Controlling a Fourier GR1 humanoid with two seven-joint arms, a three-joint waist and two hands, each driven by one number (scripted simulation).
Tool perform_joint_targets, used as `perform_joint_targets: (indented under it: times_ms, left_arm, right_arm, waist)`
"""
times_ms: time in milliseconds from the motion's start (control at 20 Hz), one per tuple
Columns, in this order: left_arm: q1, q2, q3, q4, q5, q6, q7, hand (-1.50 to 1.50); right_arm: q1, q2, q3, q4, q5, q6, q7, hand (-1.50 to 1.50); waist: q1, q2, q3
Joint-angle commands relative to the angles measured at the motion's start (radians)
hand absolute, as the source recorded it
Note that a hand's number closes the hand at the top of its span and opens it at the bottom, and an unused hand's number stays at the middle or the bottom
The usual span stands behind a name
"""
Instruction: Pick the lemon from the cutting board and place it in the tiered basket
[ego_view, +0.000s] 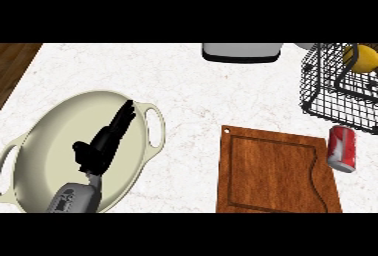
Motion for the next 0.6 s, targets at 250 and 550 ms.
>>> perform_joint_targets:
  times_ms: [250, 550]
  left_arm:
    - [0.023, 0.007, 0.010, -0.003, 0.008, -0.017, -0.022, 0.00]
    - [0.036, 0.030, 0.030, -0.065, 0.033, -0.030, 0.013, 0.00]
  right_arm:
    - [0.140, -0.221, -0.159, 0.015, -0.104, -0.133, -0.161, -1.50]
    - [0.289, -0.367, -0.268, 0.085, -0.196, 0.011, -0.247, -1.50]
  waist:
    - [-0.010, 0.003, 0.003]
    - [-0.011, 0.002, 0.007]
